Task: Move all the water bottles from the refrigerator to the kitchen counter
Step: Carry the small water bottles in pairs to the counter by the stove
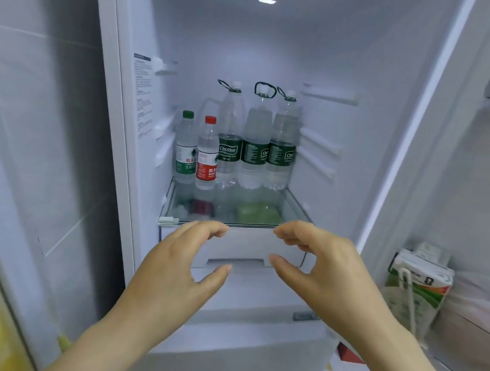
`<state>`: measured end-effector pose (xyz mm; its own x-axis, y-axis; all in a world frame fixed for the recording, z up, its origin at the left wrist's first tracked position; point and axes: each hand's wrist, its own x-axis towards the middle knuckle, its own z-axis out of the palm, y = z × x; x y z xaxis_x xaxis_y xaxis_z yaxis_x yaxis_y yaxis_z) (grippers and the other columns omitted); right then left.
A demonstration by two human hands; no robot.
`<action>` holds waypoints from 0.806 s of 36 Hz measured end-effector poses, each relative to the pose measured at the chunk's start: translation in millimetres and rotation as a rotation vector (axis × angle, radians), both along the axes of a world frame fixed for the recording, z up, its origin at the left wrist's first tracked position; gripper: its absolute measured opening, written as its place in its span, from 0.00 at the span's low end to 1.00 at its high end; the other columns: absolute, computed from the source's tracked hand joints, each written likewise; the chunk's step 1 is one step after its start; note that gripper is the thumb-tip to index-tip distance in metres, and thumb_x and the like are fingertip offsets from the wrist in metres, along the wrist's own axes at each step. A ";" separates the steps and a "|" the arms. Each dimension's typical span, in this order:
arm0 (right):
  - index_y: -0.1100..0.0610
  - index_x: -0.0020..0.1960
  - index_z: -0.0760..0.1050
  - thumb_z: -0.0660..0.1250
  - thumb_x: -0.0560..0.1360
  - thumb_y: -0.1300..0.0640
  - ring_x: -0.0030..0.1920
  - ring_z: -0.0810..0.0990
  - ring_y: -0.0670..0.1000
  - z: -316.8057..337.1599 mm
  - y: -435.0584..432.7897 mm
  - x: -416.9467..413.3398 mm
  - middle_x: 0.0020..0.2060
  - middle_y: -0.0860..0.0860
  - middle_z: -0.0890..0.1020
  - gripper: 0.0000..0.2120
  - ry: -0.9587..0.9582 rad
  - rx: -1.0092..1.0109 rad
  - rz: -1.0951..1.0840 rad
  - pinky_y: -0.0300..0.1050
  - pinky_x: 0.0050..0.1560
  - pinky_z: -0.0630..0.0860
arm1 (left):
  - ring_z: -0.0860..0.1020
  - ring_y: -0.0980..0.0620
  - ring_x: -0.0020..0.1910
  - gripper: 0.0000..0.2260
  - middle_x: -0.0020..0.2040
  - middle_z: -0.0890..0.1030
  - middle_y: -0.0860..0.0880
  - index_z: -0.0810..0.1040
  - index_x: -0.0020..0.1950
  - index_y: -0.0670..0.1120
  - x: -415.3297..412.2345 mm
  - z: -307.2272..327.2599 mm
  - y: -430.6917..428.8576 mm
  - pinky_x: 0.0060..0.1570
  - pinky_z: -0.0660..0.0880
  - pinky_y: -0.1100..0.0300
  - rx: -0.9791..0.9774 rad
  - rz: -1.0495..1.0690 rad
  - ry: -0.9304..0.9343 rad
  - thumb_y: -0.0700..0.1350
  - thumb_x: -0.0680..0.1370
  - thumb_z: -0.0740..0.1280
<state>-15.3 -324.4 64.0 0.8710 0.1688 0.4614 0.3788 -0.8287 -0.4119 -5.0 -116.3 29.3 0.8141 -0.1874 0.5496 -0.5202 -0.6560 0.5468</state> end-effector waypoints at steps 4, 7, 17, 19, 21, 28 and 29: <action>0.46 0.59 0.76 0.69 0.73 0.48 0.54 0.76 0.38 -4.4 0.0 26.3 0.49 0.35 0.78 0.15 -0.001 0.024 0.012 0.41 0.58 0.75 | 0.64 0.77 0.59 0.18 0.57 0.71 0.70 0.72 0.61 0.60 19.6 -4.7 -0.7 0.53 0.58 0.84 0.017 0.027 0.012 0.51 0.73 0.70; 0.46 0.60 0.75 0.69 0.73 0.49 0.52 0.75 0.37 -6.4 -4.9 47.5 0.49 0.34 0.76 0.16 -0.003 0.016 0.030 0.38 0.58 0.73 | 0.64 0.78 0.58 0.18 0.56 0.71 0.69 0.72 0.62 0.59 34.3 -6.0 -4.3 0.53 0.59 0.84 0.022 0.057 0.009 0.50 0.73 0.70; 0.49 0.60 0.76 0.69 0.73 0.50 0.55 0.79 0.48 -15.7 -28.1 122.6 0.54 0.44 0.81 0.15 -0.001 -0.041 0.034 0.50 0.55 0.76 | 0.68 0.68 0.58 0.20 0.60 0.73 0.63 0.72 0.64 0.56 87.8 -13.1 -23.3 0.55 0.57 0.83 0.087 0.171 0.041 0.50 0.74 0.70; 0.49 0.60 0.76 0.69 0.73 0.50 0.56 0.79 0.47 -18.6 -30.1 135.2 0.54 0.44 0.81 0.15 0.002 -0.024 0.052 0.48 0.56 0.76 | 0.69 0.67 0.59 0.20 0.60 0.74 0.62 0.72 0.64 0.56 96.6 -15.4 -26.3 0.56 0.58 0.82 0.093 0.199 0.049 0.49 0.73 0.70; 0.49 0.60 0.76 0.69 0.73 0.51 0.57 0.78 0.46 -22.5 -31.0 146.5 0.55 0.43 0.81 0.15 0.016 -0.013 0.070 0.45 0.57 0.75 | 0.70 0.66 0.59 0.20 0.60 0.73 0.63 0.72 0.64 0.56 104.2 -18.3 -28.2 0.56 0.58 0.82 0.093 0.226 0.058 0.49 0.73 0.70; 0.50 0.58 0.77 0.70 0.73 0.51 0.56 0.79 0.44 -35.5 -28.5 177.5 0.54 0.42 0.81 0.15 0.051 0.053 0.094 0.43 0.58 0.75 | 0.71 0.65 0.59 0.20 0.59 0.73 0.64 0.73 0.64 0.56 130.8 -27.2 -29.2 0.55 0.59 0.81 0.088 0.274 0.118 0.49 0.73 0.71; 0.50 0.58 0.77 0.70 0.72 0.51 0.56 0.79 0.44 -37.0 -27.5 182.5 0.54 0.42 0.81 0.15 0.052 0.053 0.092 0.43 0.58 0.75 | 0.71 0.65 0.59 0.20 0.59 0.73 0.64 0.73 0.64 0.55 135.5 -27.8 -28.5 0.55 0.59 0.81 0.087 0.280 0.121 0.49 0.73 0.71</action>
